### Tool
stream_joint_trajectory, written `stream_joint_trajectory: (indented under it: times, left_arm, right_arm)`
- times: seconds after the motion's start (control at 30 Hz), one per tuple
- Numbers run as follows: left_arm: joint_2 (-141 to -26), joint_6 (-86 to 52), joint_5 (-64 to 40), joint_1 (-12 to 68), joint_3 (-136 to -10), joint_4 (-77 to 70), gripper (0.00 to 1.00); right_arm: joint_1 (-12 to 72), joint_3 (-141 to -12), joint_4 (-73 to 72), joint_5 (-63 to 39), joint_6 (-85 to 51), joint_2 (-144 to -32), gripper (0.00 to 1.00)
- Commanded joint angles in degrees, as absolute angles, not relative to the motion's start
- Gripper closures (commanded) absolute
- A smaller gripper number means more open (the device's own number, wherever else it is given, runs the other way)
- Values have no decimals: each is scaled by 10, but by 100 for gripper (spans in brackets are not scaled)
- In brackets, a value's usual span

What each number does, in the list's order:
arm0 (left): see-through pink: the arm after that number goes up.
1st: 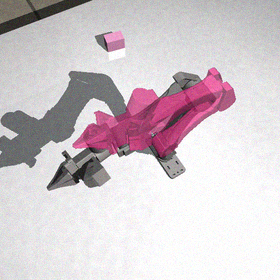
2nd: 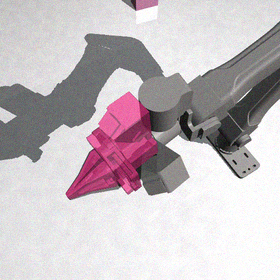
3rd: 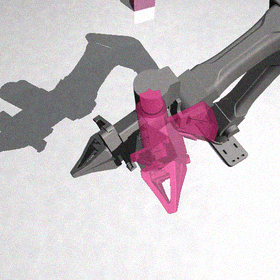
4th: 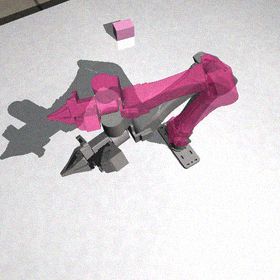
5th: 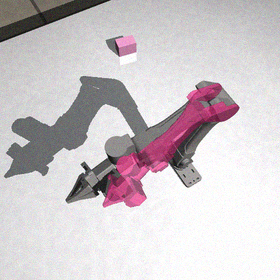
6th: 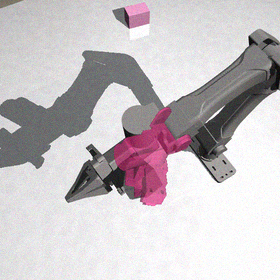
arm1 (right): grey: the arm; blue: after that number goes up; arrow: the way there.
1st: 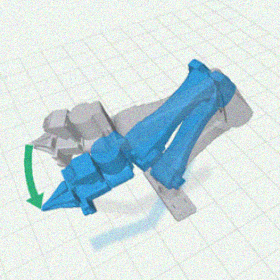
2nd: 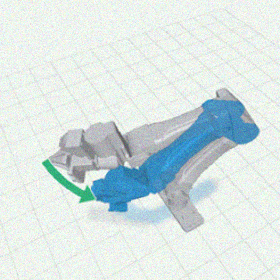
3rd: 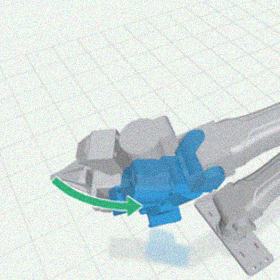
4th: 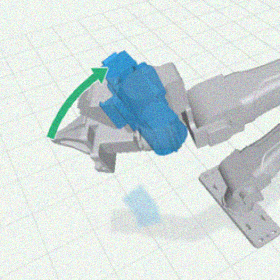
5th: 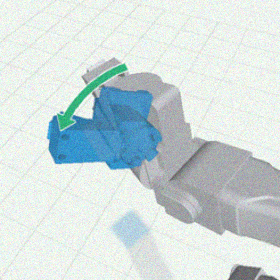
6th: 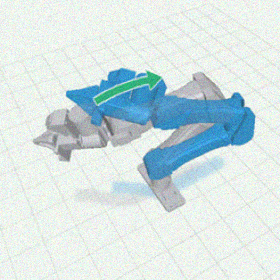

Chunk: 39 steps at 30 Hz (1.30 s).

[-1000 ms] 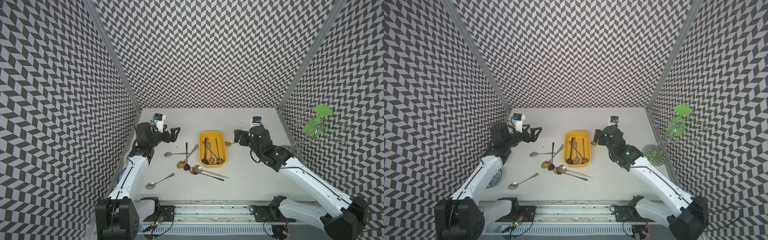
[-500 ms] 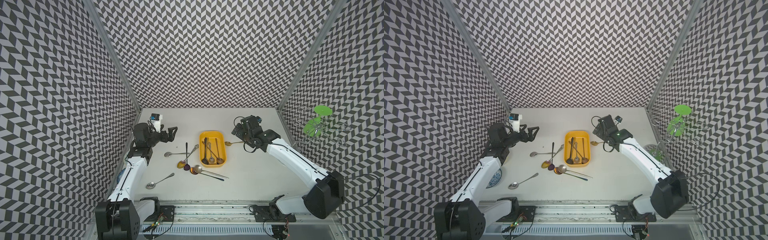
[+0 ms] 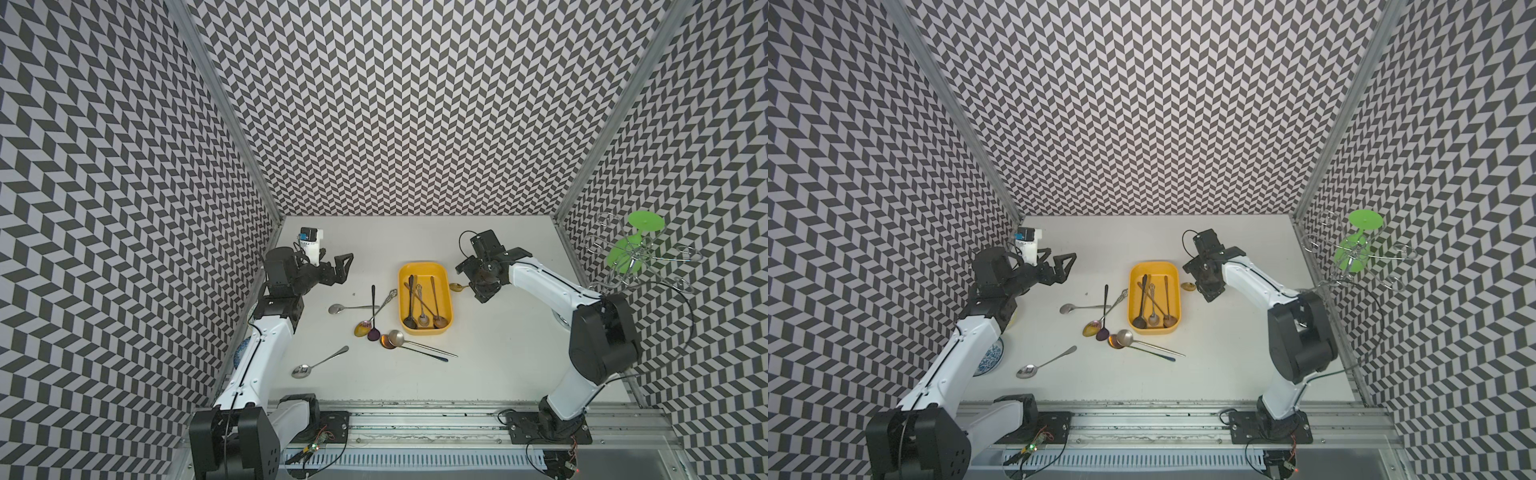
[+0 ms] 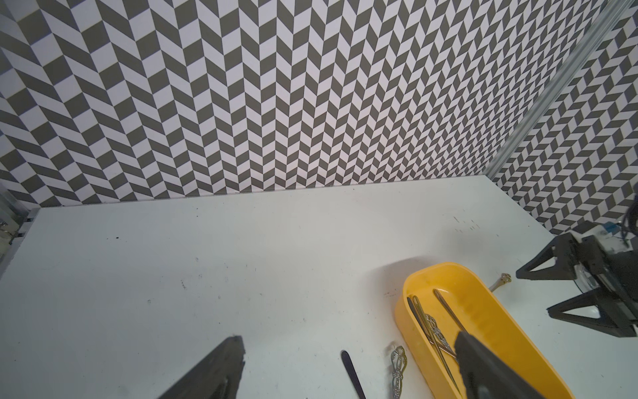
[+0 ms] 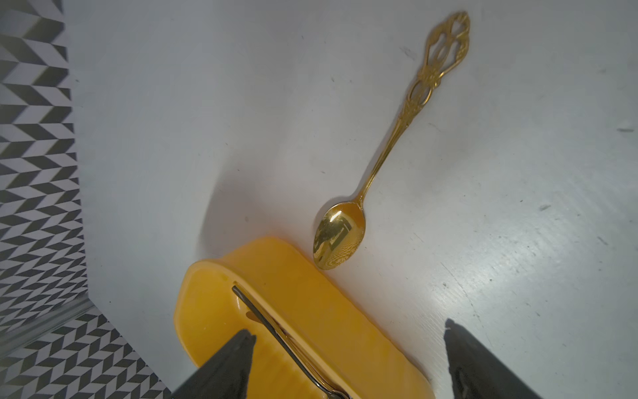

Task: Put the spoon into the storage box
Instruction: Pick up the spoon from the center of the board.

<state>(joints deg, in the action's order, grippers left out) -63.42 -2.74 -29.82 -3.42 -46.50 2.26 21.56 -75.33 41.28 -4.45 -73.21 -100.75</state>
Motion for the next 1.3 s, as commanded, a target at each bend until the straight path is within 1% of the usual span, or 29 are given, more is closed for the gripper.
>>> stream_joint_trajectory:
  times: [0.0, 0.17, 0.3, 0.53, 0.77, 0.93, 1.17, 1.27]
  left_arm:
    - [-623, -19, -295, -36, -463, 21, 1]
    - [-624, -13, -290, -36, -467, 26, 1]
    - [-620, -15, -297, -36, -460, 21, 1]
    - [-619, -12, -294, -34, -459, 21, 1]
    - [-620, -13, -294, -33, -457, 19, 1]
    - [-623, -12, -290, -32, -462, 23, 1]
    - [-624, -11, -288, -31, -461, 22, 1]
    - [-625, -11, -293, -32, -457, 20, 1]
  right_arm:
    - [210, -799, 432, -62, -761, -1040, 14]
    - [198, -862, 490, -9, -785, -1086, 17]
    - [191, -882, 494, 12, -805, -1110, 24]
    - [185, -919, 513, 13, -824, -1163, 39]
    - [183, -937, 518, 25, -832, -1199, 43]
    - [180, -939, 517, 14, -834, -1224, 53]
    - [180, -948, 518, 25, -836, -1243, 55]
    - [179, -954, 523, 30, -831, -1253, 63]
